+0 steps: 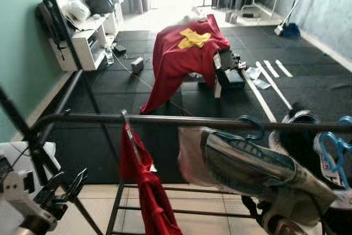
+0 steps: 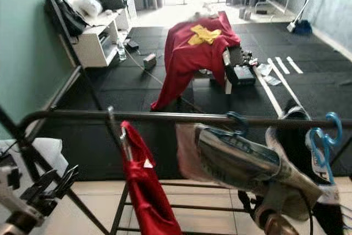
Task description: Hang hanger
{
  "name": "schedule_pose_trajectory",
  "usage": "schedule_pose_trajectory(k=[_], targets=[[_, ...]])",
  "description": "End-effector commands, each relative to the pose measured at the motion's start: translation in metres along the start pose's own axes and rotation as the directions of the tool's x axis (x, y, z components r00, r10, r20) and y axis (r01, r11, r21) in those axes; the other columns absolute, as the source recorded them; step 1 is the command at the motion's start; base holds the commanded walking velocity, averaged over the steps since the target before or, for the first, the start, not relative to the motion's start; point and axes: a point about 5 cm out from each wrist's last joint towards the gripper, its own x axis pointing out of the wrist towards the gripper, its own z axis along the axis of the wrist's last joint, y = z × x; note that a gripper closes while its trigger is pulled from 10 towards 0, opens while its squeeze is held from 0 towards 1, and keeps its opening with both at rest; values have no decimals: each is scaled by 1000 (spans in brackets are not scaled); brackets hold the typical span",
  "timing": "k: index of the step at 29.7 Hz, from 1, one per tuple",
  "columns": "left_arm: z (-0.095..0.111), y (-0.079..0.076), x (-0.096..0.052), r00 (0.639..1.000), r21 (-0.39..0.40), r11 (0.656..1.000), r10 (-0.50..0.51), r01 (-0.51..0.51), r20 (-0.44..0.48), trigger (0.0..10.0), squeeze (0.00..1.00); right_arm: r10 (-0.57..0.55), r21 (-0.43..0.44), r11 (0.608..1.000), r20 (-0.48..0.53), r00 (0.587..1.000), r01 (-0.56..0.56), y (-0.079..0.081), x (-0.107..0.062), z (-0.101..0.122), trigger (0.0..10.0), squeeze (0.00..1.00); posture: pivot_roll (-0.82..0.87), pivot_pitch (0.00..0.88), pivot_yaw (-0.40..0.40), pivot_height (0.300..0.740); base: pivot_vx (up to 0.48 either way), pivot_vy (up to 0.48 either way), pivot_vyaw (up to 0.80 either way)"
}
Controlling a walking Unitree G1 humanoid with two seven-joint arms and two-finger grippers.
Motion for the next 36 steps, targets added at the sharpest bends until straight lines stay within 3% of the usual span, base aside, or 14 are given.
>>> schedule_pose_trajectory(k=[1, 4, 10, 21, 26, 28, 30, 34, 36], targets=[[-10, 21, -11, 986, -18, 987, 161, -162, -52, 10000, 0, -4, 4, 1000, -13, 1000, 4, -1, -1, -2, 10000, 0, -51, 0, -1, 740, 0, 0, 0], [-36, 29, -23, 957, -12, 972, 228, -234, -177, 10000, 0, 0, 3, 1000, -16, 1000, 0, -1, -1, -3, 10000, 0, -51, 0, -1, 740, -91, 0, 0], [-65, 33, -40, 932, -40, 965, 240, -260, -270, 10000, 0, 0, 5, 1000, -17, 1000, 0, -2, -1, -3, 10000, 0, -53, 0, 5, 740, -446, 0, 0], [-66, 33, -40, 935, -42, 967, 232, -252, -267, 10000, 0, -1, 9, 1000, -17, 1000, 1, -2, -1, -3, 10000, 0, -55, 0, 7, 740, -480, 0, 0], [-48, 23, -33, 969, -17, 993, 111, -118, -221, 10000, 0, -1, 9, 1000, -18, 1000, 1, -2, -1, -3, 10000, 0, -53, 0, 5, 740, -480, 0, 0], [-26, 8, -27, 985, 11, 999, -45, 48, -164, 10000, 0, -1, 9, 1000, -18, 1000, 2, -2, -1, -3, 10000, 0, -50, 0, 3, 740, -219, 0, 0], [-3, -14, -22, 965, 58, 970, -229, 238, -125, 10000, 0, -2, 8, 1000, -19, 1000, 2, -2, -1, -2, 10000, 0, -47, 0, 0, 740, 0, 0, 0], [11, -32, -18, 934, 74, 935, -338, 347, -113, 10000, 0, -2, 7, 1000, -19, 1000, 2, -3, -1, -2, 10000, 0, -45, 0, -1, 740, 0, 0, 0], [24, -60, -9, 882, 100, 878, -459, 469, -104, 10000, 0, -3, 5, 1000, -19, 1000, 3, -3, -1, -1, 10000, 0, -47, 0, -2, 740, 319, -356, 0]])
